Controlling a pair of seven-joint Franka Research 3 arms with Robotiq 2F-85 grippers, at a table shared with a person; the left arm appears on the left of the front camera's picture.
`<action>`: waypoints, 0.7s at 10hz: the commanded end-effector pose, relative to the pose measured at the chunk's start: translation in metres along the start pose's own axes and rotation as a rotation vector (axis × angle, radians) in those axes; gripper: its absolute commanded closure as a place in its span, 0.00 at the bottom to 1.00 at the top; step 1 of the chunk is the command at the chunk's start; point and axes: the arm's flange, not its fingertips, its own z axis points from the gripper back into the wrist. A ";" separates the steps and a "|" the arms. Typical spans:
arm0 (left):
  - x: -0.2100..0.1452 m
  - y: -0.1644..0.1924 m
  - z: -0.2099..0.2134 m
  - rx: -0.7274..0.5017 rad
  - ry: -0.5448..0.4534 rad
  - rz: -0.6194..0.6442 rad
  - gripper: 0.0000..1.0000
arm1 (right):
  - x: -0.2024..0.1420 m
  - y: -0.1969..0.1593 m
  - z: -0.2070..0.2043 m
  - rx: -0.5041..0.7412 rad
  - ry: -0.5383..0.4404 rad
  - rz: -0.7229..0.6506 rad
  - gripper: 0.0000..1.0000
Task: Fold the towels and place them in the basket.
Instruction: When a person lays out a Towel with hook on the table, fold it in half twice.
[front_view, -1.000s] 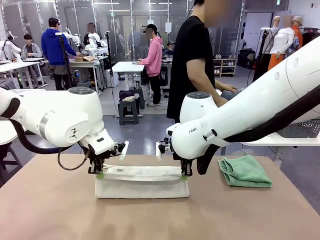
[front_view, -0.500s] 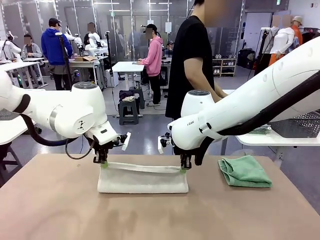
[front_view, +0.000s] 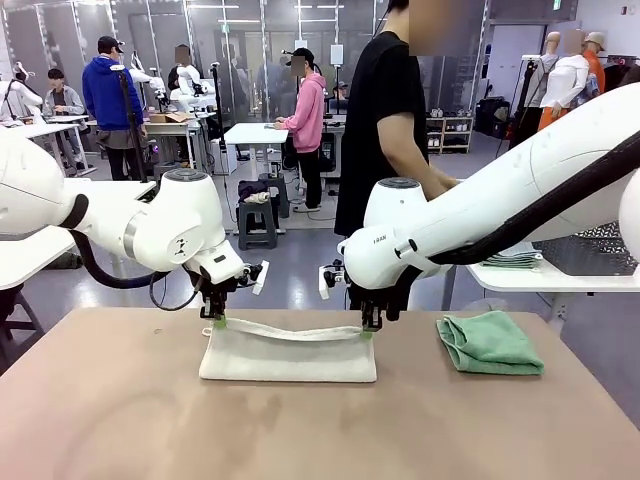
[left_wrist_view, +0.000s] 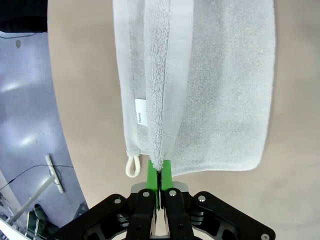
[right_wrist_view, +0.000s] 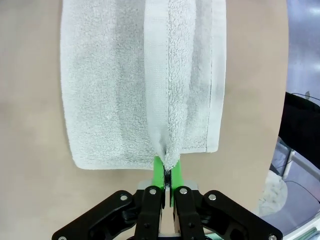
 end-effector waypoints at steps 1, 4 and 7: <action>-0.002 0.016 -0.008 0.002 0.031 -0.013 0.97 | -0.002 -0.014 -0.005 0.027 -0.015 0.008 0.93; -0.010 0.023 -0.019 -0.016 0.042 0.029 0.97 | -0.001 -0.027 -0.015 0.028 -0.037 0.048 0.93; -0.010 0.023 -0.026 -0.023 0.025 0.032 0.78 | -0.002 -0.031 -0.014 0.015 -0.037 0.052 0.74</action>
